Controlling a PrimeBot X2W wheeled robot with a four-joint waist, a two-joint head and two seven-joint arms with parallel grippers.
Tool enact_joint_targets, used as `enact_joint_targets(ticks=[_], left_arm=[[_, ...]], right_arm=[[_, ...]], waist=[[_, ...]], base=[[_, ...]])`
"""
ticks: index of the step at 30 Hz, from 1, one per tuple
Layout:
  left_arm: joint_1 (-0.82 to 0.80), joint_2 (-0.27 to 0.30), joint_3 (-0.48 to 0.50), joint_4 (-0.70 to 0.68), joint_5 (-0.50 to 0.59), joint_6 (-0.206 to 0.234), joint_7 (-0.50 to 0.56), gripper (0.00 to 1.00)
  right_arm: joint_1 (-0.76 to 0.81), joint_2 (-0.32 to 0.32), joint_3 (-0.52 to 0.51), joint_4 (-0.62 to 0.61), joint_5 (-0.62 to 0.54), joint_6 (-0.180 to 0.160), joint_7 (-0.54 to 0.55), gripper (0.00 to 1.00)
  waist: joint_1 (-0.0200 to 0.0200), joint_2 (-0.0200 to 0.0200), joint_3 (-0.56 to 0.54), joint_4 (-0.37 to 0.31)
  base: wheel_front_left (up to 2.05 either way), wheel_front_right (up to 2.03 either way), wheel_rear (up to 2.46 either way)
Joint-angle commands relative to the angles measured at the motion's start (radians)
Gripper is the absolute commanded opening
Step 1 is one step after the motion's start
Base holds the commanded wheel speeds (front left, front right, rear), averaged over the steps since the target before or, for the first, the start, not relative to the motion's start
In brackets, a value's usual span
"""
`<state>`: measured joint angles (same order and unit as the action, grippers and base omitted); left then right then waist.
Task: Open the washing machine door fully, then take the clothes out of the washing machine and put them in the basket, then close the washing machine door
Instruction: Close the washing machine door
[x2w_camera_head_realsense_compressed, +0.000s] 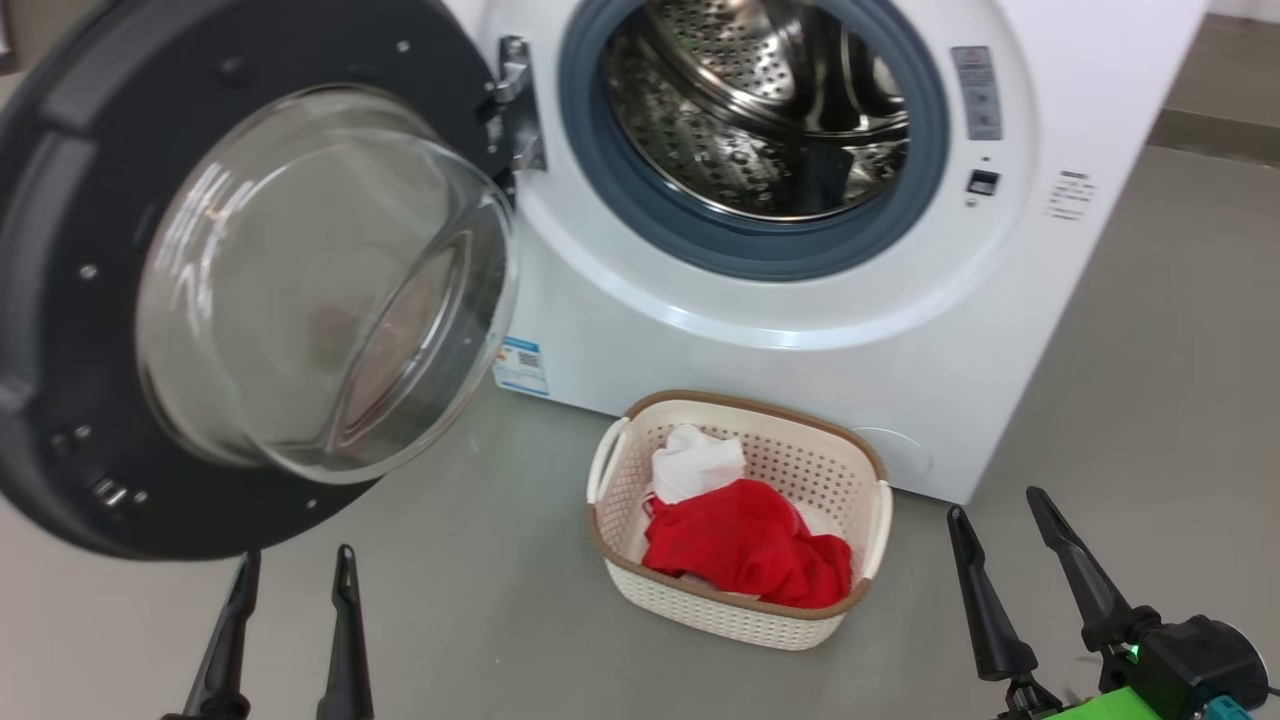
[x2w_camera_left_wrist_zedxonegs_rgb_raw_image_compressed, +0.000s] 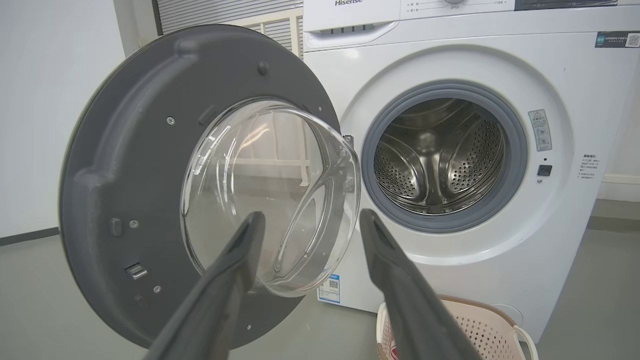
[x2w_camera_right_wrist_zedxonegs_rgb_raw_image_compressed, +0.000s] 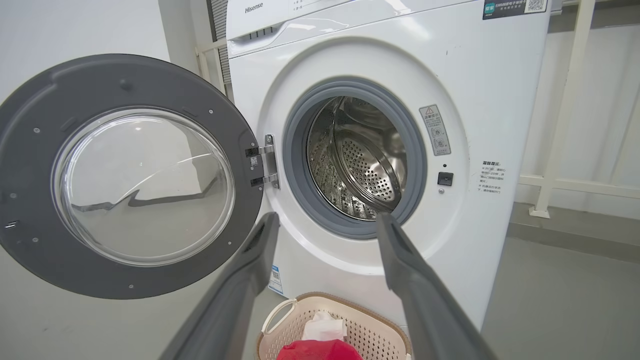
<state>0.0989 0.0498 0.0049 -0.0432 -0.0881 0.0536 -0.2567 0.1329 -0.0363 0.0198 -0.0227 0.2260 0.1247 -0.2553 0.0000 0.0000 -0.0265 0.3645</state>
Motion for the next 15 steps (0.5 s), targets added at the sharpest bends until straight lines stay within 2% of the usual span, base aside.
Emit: enact_joint_targets(ticks=[1, 8, 15], left_arm=[[-0.027, 0.013, 0.037, -0.030, 0.005, 0.011, -0.005, 1.00], [-0.025, 0.013, 0.038, -0.038, 0.005, 0.021, -0.005, 1.00], [-0.024, 0.013, 0.038, -0.046, 0.003, 0.029, -0.005, 1.00]], right_arm=[[-0.053, -0.014, 0.030, -0.030, -0.012, 0.006, -0.006, 1.00], [-0.058, -0.014, 0.041, -0.029, -0.014, 0.006, -0.006, 1.00], [-0.059, -0.014, 0.046, -0.028, -0.016, 0.006, -0.006, 1.00]], waist=[[0.0000, 0.0000, 0.005, 0.039], [0.0000, 0.0000, 0.007, 0.088], [0.0000, 0.0000, 0.008, 0.104]], base=[[0.00, 0.00, 0.00], [0.00, 0.00, 0.00], [0.00, 0.00, 0.00]])
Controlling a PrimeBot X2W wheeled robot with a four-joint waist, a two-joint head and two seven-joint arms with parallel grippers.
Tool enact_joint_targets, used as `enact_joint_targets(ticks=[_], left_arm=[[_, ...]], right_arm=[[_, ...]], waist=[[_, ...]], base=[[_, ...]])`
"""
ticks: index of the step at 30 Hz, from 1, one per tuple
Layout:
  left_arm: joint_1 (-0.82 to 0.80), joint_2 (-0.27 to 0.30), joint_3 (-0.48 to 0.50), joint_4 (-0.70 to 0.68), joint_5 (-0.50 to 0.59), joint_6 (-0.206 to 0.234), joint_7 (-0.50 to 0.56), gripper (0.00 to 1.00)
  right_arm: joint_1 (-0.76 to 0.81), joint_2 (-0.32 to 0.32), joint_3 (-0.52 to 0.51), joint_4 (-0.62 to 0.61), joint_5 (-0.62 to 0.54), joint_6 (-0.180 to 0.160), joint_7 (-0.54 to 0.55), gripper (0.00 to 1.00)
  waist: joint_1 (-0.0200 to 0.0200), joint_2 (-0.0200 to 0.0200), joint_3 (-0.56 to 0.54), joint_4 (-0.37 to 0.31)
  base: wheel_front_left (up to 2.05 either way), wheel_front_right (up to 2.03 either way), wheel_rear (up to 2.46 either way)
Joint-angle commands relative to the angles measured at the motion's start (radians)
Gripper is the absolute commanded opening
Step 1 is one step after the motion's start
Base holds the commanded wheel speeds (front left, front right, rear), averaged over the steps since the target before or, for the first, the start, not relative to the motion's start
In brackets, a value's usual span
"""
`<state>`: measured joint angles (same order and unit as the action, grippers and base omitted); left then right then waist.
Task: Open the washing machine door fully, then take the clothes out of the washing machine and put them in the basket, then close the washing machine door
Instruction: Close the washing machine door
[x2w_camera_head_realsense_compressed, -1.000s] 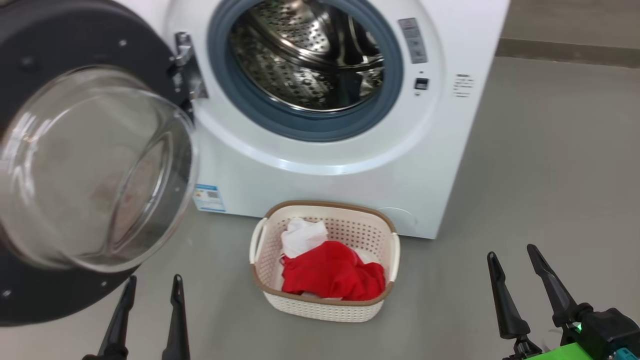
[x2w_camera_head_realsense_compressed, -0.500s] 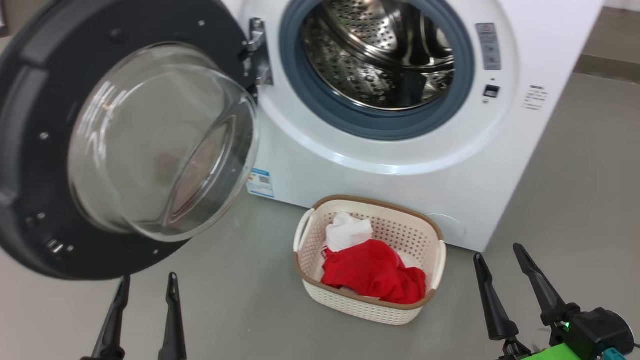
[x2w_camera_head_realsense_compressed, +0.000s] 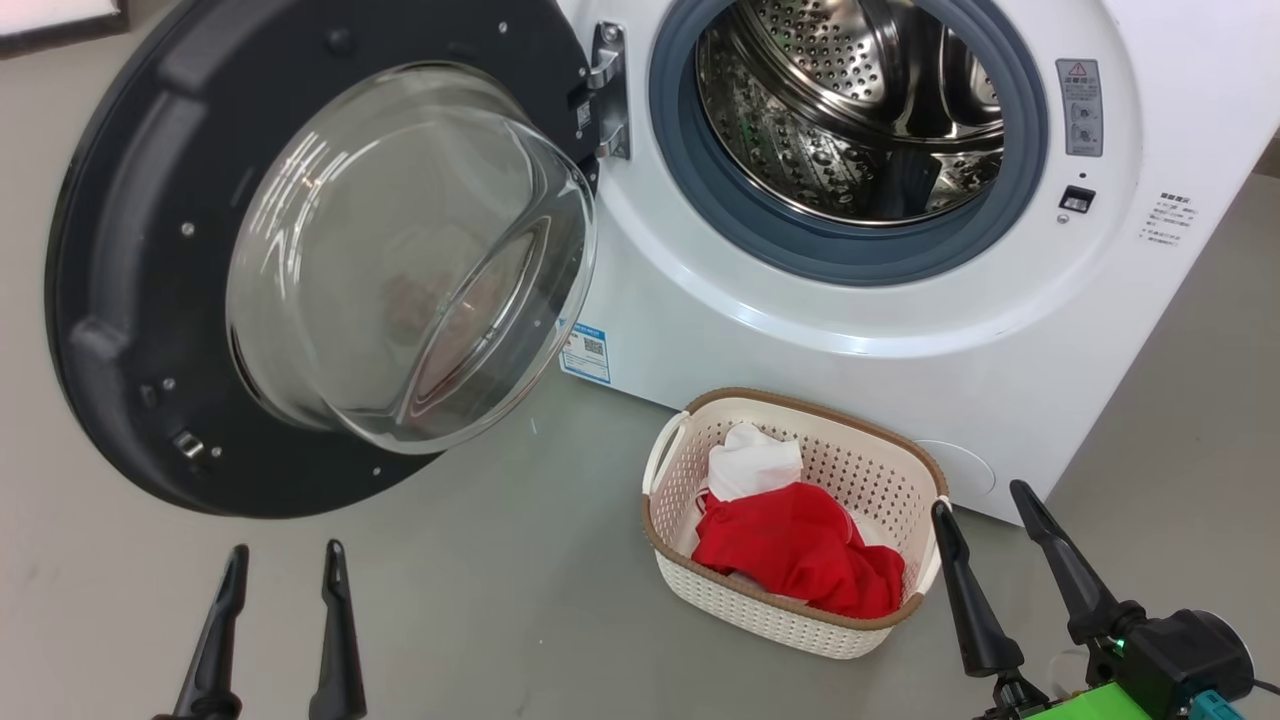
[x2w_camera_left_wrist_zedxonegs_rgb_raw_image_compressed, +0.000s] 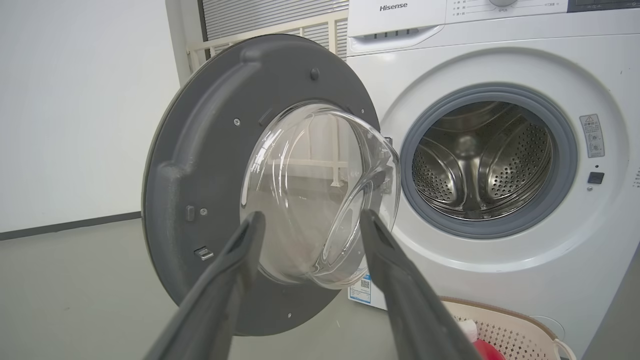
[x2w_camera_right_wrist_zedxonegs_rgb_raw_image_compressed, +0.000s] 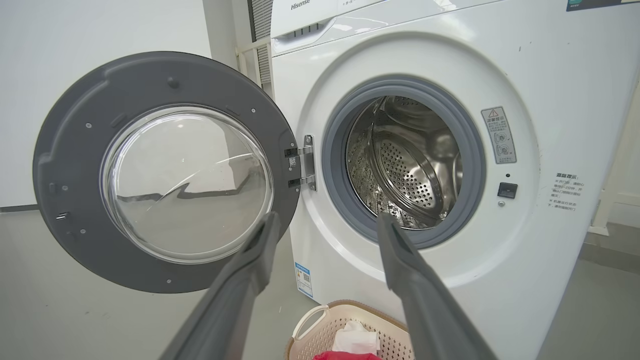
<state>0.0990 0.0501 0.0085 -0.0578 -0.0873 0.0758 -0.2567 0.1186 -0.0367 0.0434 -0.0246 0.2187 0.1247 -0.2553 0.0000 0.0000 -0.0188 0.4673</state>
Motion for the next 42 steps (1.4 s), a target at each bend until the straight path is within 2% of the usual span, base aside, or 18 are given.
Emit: enact_joint_targets(ticks=[1, 7, 8, 9, 15, 26, 32, 39, 42], left_arm=[[-0.024, 0.013, 0.034, -0.031, 0.003, 0.007, -0.005, 1.00], [-0.024, 0.012, 0.039, -0.036, -0.006, 0.010, -0.005, 1.00], [-0.025, 0.012, 0.040, -0.037, -0.008, 0.010, -0.005, 0.45], [-0.028, 0.012, 0.043, -0.040, -0.018, 0.008, -0.005, 0.00], [-0.072, 0.006, 0.090, -0.071, -0.131, 0.004, -0.005, 0.00], [-0.236, 0.011, 0.266, -0.068, -0.321, -0.055, -0.005, 0.00], [-0.365, 0.035, 0.355, -0.006, -0.506, -0.086, 0.047, 0.00], [-0.524, 0.075, 0.480, 0.107, -0.756, -0.063, 0.184, 0.00], [-0.586, 0.109, 0.535, 0.178, -0.837, -0.044, 0.229, 0.00]], right_arm=[[-0.045, -0.013, 0.023, -0.025, -0.009, 0.006, -0.006, 1.00], [-0.045, -0.013, 0.021, -0.022, -0.010, 0.006, -0.006, 1.00], [-0.046, -0.013, 0.022, -0.022, -0.009, 0.006, -0.006, 1.00], [-0.046, -0.013, 0.022, -0.022, -0.009, 0.006, -0.006, 1.00], [-0.046, -0.013, 0.023, -0.023, -0.014, 0.006, -0.006, 1.00], [-0.052, -0.013, 0.026, -0.022, -0.029, 0.006, -0.006, 1.00], [-0.053, -0.013, 0.031, -0.022, -0.039, 0.006, -0.006, 1.00], [-0.054, -0.013, 0.030, -0.019, -0.051, 0.006, -0.006, 1.00], [-0.048, -0.013, 0.031, -0.015, -0.051, 0.006, -0.006, 1.00]], waist=[[0.0000, 0.0000, 0.000, 0.002], [0.0000, 0.0000, 0.000, -0.002], [0.0000, 0.0000, 0.001, -0.003], [0.0000, 0.0000, 0.001, -0.005], [0.0000, 0.0000, 0.012, -0.014], [0.0000, 0.0000, 0.030, -0.044], [0.0000, 0.0000, 0.042, -0.063], [0.0000, 0.0000, 0.051, -0.080], [0.0000, 0.0000, 0.052, -0.083]], base=[[0.00, 0.00, 0.00], [0.00, 0.00, 0.00], [0.00, 0.00, 0.00], [0.00, 0.00, 0.00], [0.00, 0.00, 0.00], [0.00, 0.00, 0.00], [0.00, 0.00, 0.00], [0.00, 0.00, 0.00], [0.00, 0.00, 0.00]])
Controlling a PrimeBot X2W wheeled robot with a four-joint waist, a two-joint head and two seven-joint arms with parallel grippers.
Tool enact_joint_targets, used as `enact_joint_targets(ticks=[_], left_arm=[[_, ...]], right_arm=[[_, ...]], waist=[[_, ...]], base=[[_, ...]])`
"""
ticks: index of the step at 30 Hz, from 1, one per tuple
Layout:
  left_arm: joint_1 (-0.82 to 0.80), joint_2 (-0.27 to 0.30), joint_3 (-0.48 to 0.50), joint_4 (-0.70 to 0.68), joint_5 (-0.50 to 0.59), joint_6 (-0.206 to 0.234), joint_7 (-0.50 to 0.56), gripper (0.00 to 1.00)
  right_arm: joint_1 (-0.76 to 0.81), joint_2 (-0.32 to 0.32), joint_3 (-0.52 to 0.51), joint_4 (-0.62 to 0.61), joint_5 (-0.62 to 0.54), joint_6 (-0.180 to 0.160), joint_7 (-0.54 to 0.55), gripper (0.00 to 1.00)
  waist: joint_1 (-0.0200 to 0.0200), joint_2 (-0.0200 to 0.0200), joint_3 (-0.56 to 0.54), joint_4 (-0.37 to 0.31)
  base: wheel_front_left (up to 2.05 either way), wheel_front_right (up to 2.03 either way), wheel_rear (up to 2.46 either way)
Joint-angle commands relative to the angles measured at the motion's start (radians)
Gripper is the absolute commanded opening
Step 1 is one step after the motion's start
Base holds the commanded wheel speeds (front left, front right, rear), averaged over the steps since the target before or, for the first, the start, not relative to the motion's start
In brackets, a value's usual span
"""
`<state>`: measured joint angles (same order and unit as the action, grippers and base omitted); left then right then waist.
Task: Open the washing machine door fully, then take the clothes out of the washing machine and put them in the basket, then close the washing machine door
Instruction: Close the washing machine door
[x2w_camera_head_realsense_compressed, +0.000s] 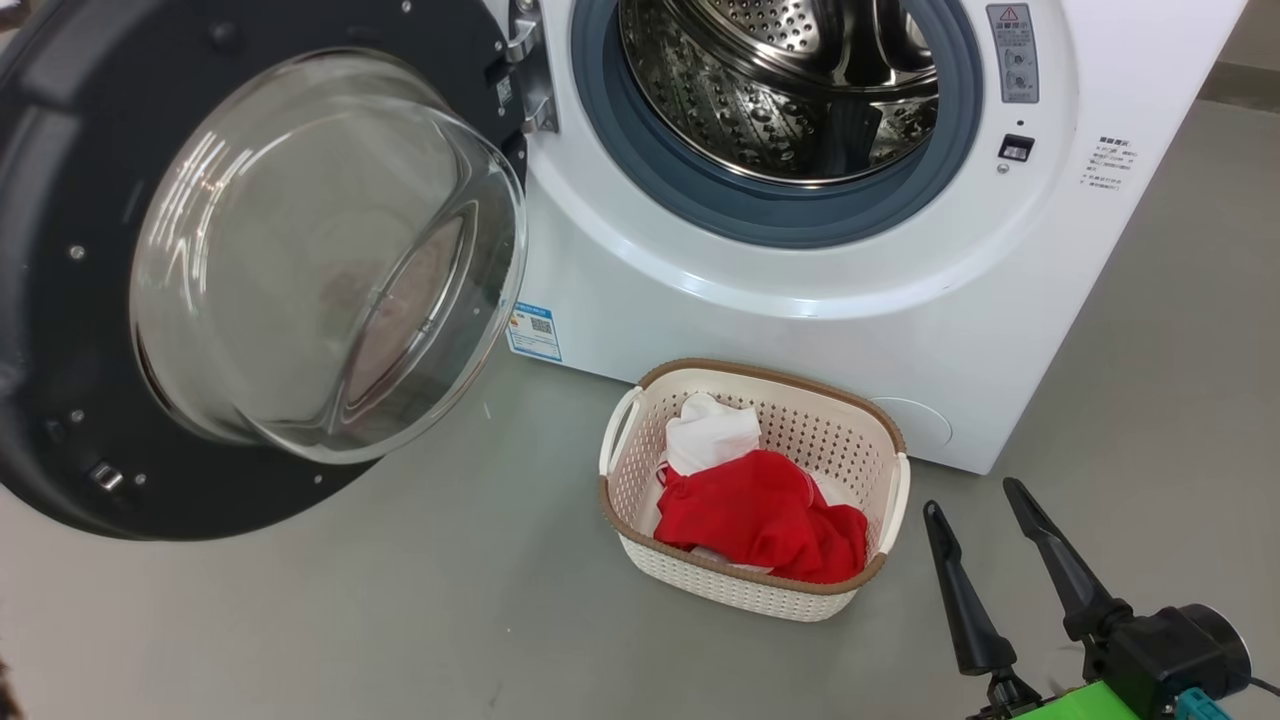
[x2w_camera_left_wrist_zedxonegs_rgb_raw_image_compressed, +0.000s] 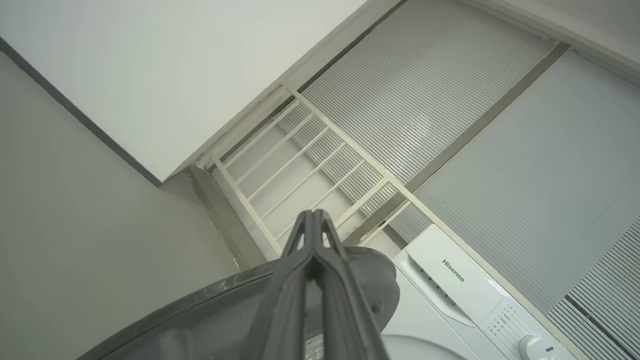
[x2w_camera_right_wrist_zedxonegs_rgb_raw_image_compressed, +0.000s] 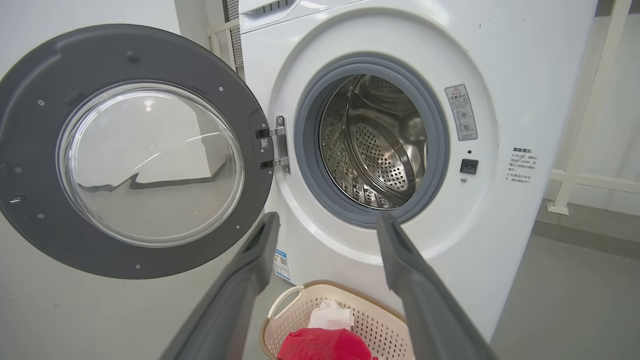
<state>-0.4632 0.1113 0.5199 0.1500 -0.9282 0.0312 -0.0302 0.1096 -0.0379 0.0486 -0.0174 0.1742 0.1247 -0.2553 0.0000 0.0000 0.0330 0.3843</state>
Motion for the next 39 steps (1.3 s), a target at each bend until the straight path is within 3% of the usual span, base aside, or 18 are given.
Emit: enact_joint_targets(ticks=[1, 10, 20, 27, 39], left_arm=[[-0.042, 0.062, 0.036, -0.002, -0.017, 0.006, 0.018, 0.00], [-0.224, 0.175, 0.058, 0.261, -0.144, 0.073, 0.209, 0.00], [-0.371, 0.298, 0.026, 0.528, -0.151, 0.143, 0.332, 0.00], [-0.434, 0.348, -0.003, 0.685, -0.167, 0.119, 0.429, 0.00], [-0.448, 0.374, -0.044, 0.798, -0.145, 0.077, 0.456, 0.00]], right_arm=[[-0.037, -0.012, 0.028, -0.022, -0.007, 0.006, -0.006, 1.00], [-0.030, -0.012, 0.035, -0.021, -0.026, 0.006, -0.006, 1.00], [-0.036, -0.012, 0.049, -0.016, -0.042, 0.006, -0.006, 1.00], [-0.052, -0.012, 0.050, -0.019, -0.057, 0.006, 0.004, 1.00], [-0.055, -0.012, 0.053, -0.017, -0.055, 0.006, 0.003, 1.00]], waist=[[0.0000, 0.0000, 0.001, -0.001], [0.0000, 0.0000, 0.005, 0.004], [0.0000, 0.0000, 0.021, 0.000], [0.0000, 0.0000, 0.039, -0.025], [0.0000, 0.0000, 0.042, -0.046]], base=[[0.00, 0.00, 0.00], [0.00, 0.00, 0.00], [0.00, 0.00, 0.00], [0.00, 0.00, 0.00], [0.00, 0.00, 0.00]])
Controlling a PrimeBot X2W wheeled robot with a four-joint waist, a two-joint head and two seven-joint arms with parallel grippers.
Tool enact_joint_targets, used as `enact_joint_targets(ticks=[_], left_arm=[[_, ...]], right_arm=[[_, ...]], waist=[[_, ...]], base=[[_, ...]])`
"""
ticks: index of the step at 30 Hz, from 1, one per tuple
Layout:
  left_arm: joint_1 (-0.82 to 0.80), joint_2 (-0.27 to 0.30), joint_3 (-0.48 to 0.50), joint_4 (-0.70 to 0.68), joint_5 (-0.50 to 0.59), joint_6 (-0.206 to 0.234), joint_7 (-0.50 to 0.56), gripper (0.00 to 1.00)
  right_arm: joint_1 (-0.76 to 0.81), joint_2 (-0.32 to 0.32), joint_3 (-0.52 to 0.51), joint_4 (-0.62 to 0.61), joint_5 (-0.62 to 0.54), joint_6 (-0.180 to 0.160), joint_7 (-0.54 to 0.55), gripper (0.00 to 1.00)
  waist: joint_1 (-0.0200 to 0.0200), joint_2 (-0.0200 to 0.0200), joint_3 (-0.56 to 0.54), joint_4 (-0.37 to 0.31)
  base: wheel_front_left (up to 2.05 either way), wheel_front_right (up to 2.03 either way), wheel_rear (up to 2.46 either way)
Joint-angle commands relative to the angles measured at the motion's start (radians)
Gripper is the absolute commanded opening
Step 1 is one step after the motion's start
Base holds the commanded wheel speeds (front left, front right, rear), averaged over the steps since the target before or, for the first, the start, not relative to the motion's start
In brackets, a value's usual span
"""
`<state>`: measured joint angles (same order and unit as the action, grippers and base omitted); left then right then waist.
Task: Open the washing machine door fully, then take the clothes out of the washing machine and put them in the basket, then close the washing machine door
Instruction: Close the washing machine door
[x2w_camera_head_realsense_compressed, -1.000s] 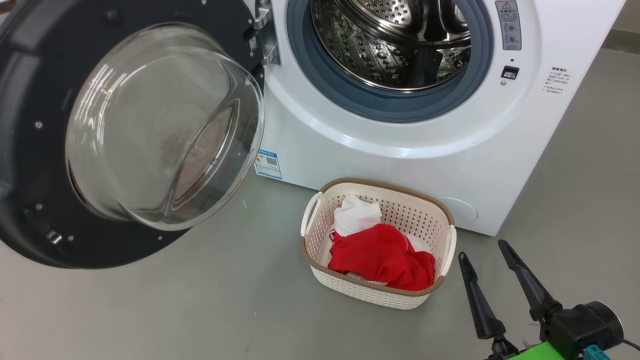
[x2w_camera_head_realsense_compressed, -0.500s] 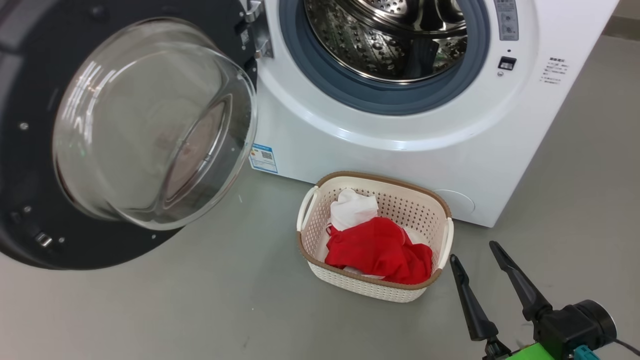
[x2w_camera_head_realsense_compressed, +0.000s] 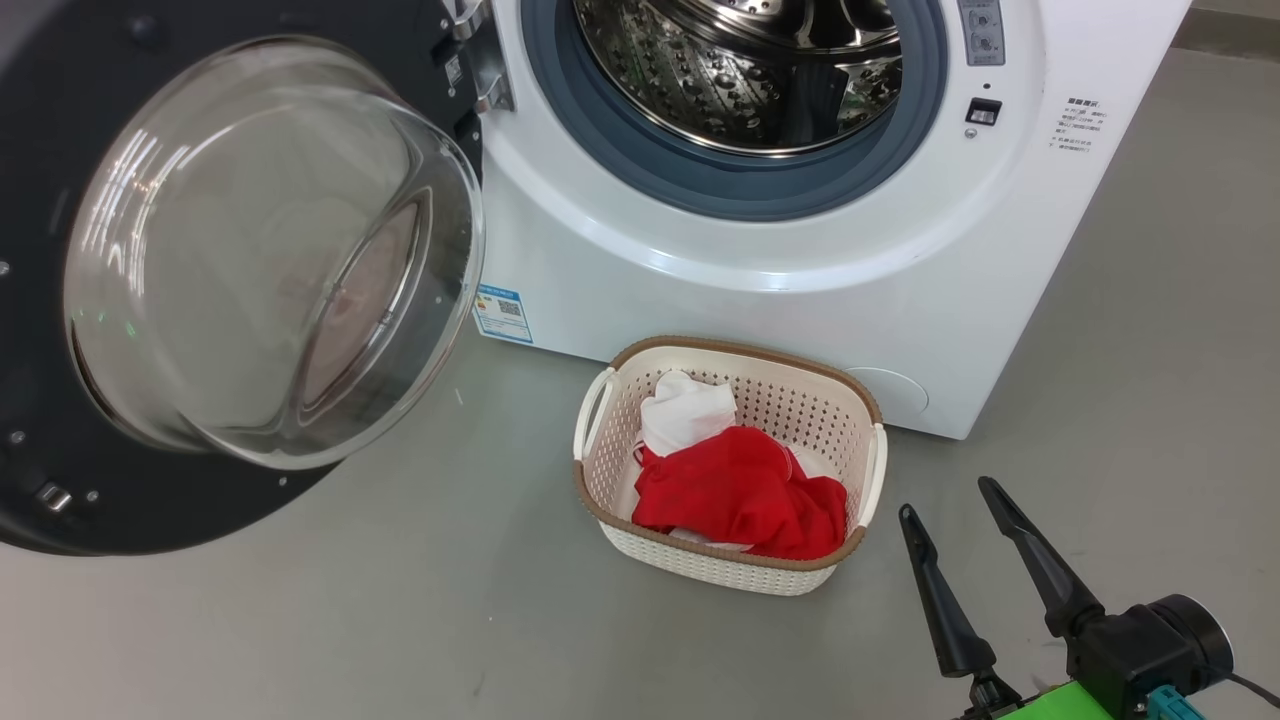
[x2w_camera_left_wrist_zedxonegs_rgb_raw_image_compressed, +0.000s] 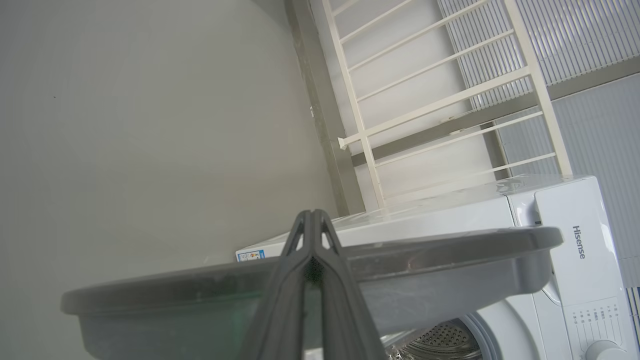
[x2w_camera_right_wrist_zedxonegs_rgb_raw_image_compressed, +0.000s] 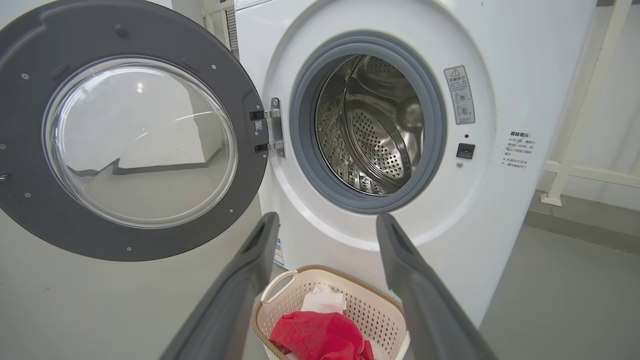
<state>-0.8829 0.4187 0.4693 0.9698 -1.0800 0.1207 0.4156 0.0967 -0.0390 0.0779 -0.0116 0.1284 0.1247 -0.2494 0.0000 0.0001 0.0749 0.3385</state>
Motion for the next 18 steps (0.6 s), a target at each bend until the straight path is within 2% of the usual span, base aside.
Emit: enact_joint_targets(ticks=[1, 8, 13, 18], left_arm=[[-0.029, 0.068, 0.005, -0.015, 0.007, -0.017, 0.012, 0.00], [-0.028, 0.055, -0.016, 0.009, -0.013, -0.078, 0.099, 0.00], [-0.014, 0.043, -0.022, 0.002, -0.027, -0.106, 0.144, 0.00], [-0.009, 0.008, -0.009, -0.033, -0.073, -0.145, 0.200, 0.00]], right_arm=[[-0.042, -0.011, 0.023, -0.022, -0.008, 0.006, -0.003, 1.00], [-0.043, -0.011, 0.021, -0.021, -0.005, 0.006, -0.004, 1.00], [-0.047, -0.011, 0.023, -0.022, 0.001, 0.006, -0.006, 1.00], [-0.043, -0.011, 0.018, -0.022, 0.004, 0.006, -0.007, 1.00]], waist=[[0.0000, -0.0001, 0.000, 0.000], [0.0000, -0.0001, -0.001, 0.006], [0.0000, -0.0001, 0.000, 0.012], [0.0000, -0.0001, 0.003, 0.021]], base=[[0.00, 0.00, 0.00], [0.00, 0.00, 0.00], [0.00, 0.00, 0.00], [0.00, 0.00, 0.00]])
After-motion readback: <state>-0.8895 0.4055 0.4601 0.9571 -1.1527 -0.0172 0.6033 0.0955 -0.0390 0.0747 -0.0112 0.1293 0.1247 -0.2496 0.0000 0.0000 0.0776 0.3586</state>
